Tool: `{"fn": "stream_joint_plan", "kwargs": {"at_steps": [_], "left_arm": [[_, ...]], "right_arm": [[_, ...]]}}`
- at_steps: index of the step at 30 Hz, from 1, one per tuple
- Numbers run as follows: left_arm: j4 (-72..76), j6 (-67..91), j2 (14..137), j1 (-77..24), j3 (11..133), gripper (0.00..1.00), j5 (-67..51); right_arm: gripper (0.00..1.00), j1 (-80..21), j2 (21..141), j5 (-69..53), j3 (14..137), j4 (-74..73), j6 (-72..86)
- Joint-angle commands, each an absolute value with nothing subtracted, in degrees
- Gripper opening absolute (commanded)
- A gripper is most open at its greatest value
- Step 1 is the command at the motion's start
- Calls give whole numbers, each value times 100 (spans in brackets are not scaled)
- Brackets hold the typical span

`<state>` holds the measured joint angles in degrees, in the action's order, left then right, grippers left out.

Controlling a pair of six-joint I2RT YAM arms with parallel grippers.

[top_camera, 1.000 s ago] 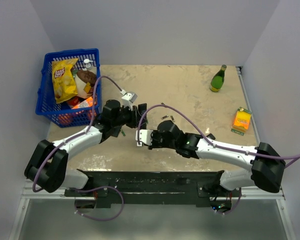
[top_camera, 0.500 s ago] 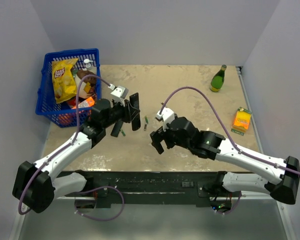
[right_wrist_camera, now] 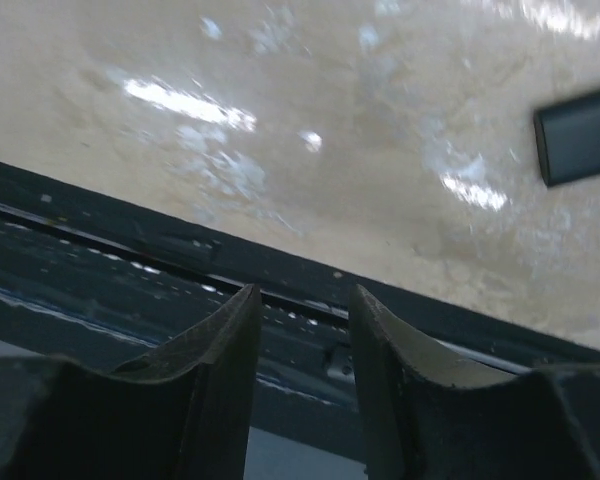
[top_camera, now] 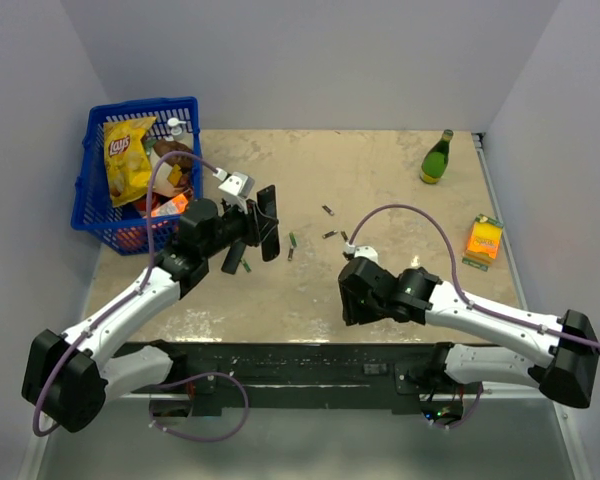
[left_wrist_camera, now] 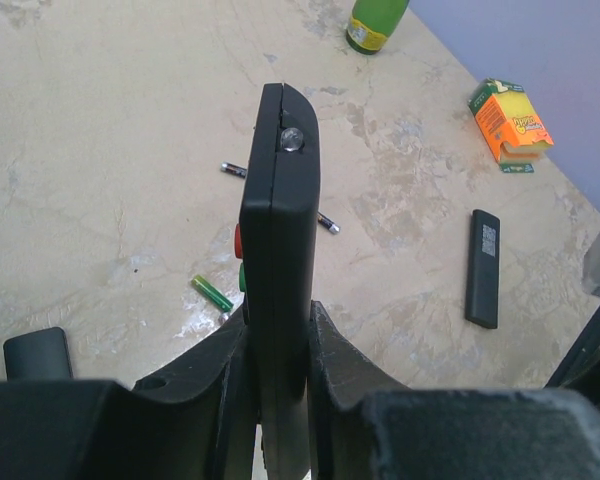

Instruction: Load the batteries into the remote control

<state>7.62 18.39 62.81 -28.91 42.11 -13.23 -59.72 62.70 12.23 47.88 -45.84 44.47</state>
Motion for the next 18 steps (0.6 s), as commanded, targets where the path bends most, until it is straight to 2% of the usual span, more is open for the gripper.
{"fn": "stream_joint_plan", "kwargs": {"at_steps": [1, 6, 13, 18], "left_arm": [[923, 1705, 6161, -2892, 4483, 0, -1362], [1028, 1915, 6424, -2892, 4447, 0, -1625], [1037, 2811, 7083, -2953, 4079, 0, -1933], [932, 3269, 6917, -2953, 3543, 0, -1512]], "right_arm": [[43, -5994, 6170, 1125, 4474, -5107, 5124], [45, -5994, 6319, 1186, 4254, -4503, 5221], [44, -5994, 6654, 1915, 4464, -3920, 5071], [44, -5985, 6329, 2276, 4465, -3464, 4887]]}}
